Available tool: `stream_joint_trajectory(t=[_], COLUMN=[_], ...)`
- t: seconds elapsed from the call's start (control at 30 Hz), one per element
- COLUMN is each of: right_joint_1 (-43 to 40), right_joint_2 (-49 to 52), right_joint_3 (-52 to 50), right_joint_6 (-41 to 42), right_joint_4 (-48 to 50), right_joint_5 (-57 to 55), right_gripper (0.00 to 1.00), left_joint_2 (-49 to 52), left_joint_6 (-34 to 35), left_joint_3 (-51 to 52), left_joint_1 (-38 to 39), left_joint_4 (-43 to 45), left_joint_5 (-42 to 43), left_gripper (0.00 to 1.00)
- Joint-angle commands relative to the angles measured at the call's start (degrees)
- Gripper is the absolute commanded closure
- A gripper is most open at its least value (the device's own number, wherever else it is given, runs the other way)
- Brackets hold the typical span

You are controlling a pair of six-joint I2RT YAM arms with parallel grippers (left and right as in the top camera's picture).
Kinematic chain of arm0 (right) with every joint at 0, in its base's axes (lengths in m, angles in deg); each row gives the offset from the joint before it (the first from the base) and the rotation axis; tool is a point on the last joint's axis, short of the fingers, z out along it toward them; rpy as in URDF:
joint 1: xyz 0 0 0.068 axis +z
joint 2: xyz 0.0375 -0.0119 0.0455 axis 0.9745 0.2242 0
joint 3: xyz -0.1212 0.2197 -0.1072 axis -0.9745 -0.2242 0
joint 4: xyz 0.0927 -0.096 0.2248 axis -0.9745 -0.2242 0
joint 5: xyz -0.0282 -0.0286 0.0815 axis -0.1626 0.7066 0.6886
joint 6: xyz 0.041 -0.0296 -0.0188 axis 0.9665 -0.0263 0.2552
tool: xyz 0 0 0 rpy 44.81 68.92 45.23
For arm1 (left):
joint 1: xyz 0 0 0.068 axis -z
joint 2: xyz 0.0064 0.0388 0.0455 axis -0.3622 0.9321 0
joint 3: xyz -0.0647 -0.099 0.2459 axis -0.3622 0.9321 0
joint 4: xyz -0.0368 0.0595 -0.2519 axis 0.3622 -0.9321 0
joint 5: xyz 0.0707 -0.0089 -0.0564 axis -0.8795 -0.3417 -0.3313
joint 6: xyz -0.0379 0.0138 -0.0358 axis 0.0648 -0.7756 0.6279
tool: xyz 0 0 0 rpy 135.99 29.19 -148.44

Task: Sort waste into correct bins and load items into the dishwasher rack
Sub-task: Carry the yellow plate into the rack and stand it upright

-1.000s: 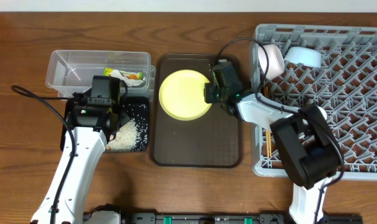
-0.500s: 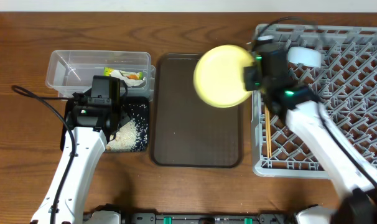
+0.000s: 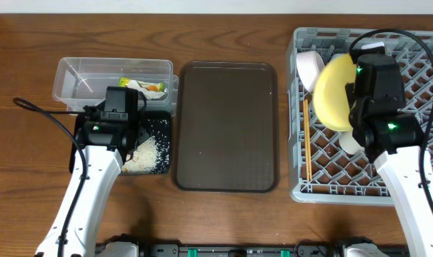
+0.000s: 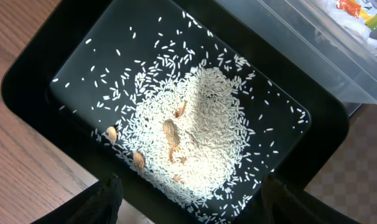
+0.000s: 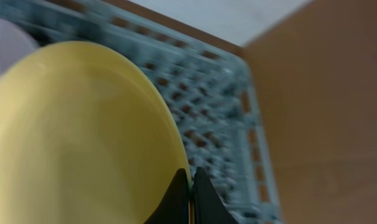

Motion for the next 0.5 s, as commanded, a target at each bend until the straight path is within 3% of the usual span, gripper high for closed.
stream_joint_trajectory(t=[0.0, 0.33, 0.47], right_joint_1=[-0.5, -0.3, -0.3], right_joint_2=[1.0, 6.5, 7.9], right_joint_3=[0.2, 0.2, 0.2], right_joint_6=[-3.6, -1.3, 2.7], right_joint_4=[-0.4, -3.6, -3.5], right_joint_5=[-8.8, -7.2, -0.1], right_gripper=[0.99, 0.99, 0.99], left_joint_2=[0.1, 0.1, 0.1], left_joint_6=[0.7, 0.7, 0.7], left_joint_3=[0.2, 0.2, 0.2], left_joint_1=[-0.2, -0.2, -0.2], left_joint_4=[-0.1, -0.2, -0.2], left_joint_5=[-0.3, -0.3, -0.3], left_gripper=[0.25, 0.25, 0.25])
